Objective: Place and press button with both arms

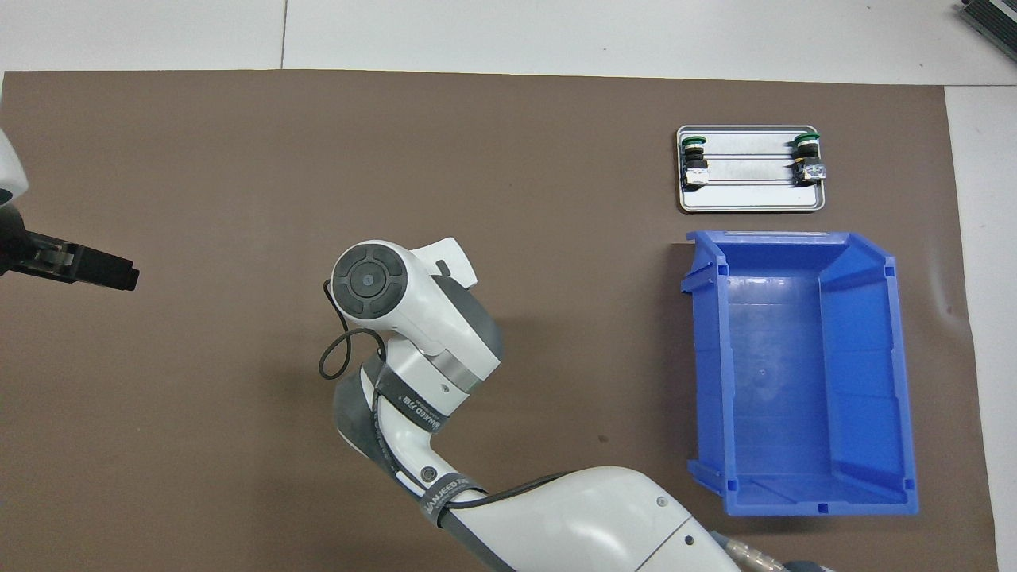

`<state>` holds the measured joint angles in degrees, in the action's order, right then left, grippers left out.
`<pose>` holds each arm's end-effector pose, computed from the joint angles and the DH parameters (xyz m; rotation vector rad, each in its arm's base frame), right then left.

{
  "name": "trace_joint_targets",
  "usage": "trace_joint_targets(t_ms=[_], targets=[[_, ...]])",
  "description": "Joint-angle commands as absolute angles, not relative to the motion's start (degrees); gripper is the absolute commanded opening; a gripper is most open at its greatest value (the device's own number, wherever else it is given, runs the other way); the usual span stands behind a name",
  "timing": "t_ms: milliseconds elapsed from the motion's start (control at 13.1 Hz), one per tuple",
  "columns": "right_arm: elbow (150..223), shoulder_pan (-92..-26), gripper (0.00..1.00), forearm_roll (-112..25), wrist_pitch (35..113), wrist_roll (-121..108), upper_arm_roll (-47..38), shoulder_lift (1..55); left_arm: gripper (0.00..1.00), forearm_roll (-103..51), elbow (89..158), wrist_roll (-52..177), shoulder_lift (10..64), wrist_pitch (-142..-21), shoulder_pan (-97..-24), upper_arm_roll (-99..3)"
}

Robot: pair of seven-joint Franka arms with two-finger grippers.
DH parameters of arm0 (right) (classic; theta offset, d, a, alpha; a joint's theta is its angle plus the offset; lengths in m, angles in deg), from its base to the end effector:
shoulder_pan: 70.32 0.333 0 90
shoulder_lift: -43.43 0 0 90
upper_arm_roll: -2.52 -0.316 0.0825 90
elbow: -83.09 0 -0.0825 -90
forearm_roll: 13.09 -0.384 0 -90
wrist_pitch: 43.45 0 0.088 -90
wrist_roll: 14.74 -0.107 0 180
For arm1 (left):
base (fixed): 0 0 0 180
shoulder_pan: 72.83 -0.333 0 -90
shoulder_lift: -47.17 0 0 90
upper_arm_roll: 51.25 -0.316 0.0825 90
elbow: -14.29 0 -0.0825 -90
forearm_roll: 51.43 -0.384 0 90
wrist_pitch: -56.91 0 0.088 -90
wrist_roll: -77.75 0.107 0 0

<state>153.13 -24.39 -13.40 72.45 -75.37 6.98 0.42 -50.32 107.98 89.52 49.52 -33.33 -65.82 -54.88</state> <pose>0.5548 0.5117 0.3320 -3.0907 0.4899 -0.1089 0.5402 -0.0333 0.6169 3.0910 -0.4108 -0.0275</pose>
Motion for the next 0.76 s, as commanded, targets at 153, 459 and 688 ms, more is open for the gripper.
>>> trace_joint_targets(t_ms=[153, 459, 688], targets=[[153.1, -32.1, 0.19, -14.3, 68.4, -74.6, 6.3, 7.6, 1.00, -51.3, 110.0, 90.1, 51.2, -34.0, -66.3, -54.5], [153.1, -40.3, 0.18, -13.3, 60.8, -74.0, 6.6, 12.7, 1.00, -51.3, 109.9, 90.1, 51.2, -34.0, -66.3, -54.5], [153.1, -47.7, 0.18, -12.6, 56.6, -72.0, 7.1, 14.6, 1.00, -51.3, 110.0, 90.1, 51.2, -34.0, -66.3, -54.5]])
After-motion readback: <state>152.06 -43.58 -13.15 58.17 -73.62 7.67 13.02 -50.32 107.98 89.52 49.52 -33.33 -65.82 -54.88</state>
